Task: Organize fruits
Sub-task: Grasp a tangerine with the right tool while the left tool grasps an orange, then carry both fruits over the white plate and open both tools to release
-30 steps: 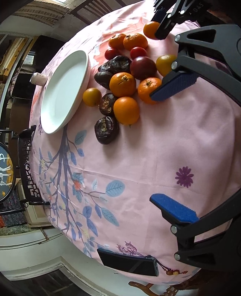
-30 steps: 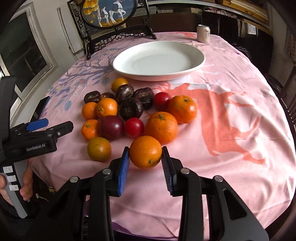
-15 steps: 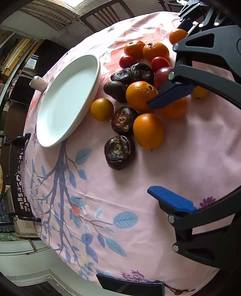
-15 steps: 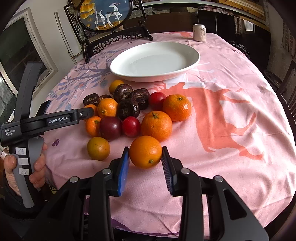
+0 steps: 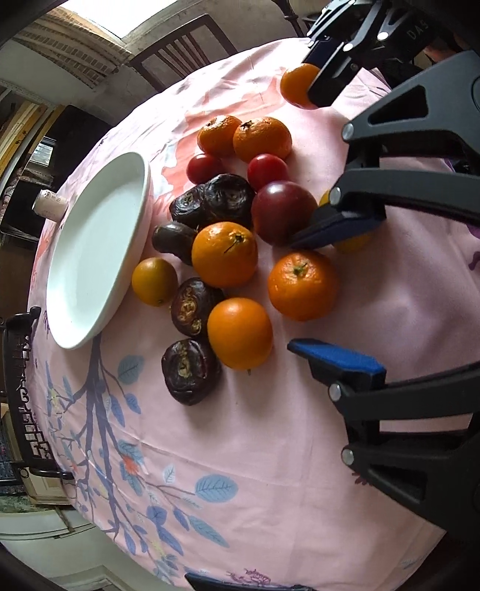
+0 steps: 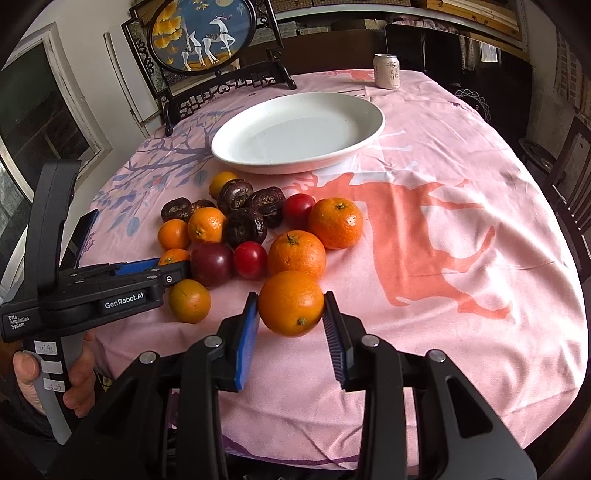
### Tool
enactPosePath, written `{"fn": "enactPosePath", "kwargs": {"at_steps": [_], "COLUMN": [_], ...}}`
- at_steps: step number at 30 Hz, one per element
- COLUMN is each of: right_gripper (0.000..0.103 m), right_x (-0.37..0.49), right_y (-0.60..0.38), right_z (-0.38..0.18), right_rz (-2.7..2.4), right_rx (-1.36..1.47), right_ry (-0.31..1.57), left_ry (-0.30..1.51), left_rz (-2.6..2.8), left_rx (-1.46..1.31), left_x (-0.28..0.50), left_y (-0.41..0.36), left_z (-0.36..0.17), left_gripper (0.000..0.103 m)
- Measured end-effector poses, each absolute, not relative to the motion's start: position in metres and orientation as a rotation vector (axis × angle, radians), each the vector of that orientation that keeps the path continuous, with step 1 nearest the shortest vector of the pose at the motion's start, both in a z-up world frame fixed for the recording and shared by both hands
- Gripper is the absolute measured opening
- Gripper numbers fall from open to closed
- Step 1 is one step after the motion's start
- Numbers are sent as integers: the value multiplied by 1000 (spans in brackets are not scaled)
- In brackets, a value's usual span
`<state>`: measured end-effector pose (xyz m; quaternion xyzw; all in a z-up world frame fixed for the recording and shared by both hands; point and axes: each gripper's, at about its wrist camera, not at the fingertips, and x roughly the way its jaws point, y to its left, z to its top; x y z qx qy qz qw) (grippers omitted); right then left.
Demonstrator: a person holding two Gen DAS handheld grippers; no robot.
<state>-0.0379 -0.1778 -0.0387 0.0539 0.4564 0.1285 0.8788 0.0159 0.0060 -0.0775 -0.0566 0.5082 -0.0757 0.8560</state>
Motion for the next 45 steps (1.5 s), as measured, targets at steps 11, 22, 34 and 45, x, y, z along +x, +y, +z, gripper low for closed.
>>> {"fn": "enactPosePath", "kwargs": {"at_steps": [11, 22, 34, 45], "right_gripper": [35, 35, 35, 66], "right_x": [-37, 29, 247, 289], "right_y": [-179, -168, -162, -158], "right_z": [-37, 5, -17, -32], "right_rz": [289, 367, 343, 304], "right_rx": [121, 63, 54, 4], "right_ry": [937, 871, 971, 988], "left_ry": [996, 905, 1127, 1130], "left_rz": [-161, -158, -102, -121], "left_rx": [-97, -58, -111, -165], "left_x": [-2, 58, 299, 341], "left_y": [7, 1, -32, -28], "left_z": [-50, 16, -20, -30], "left_gripper": [36, 36, 37, 76]}}
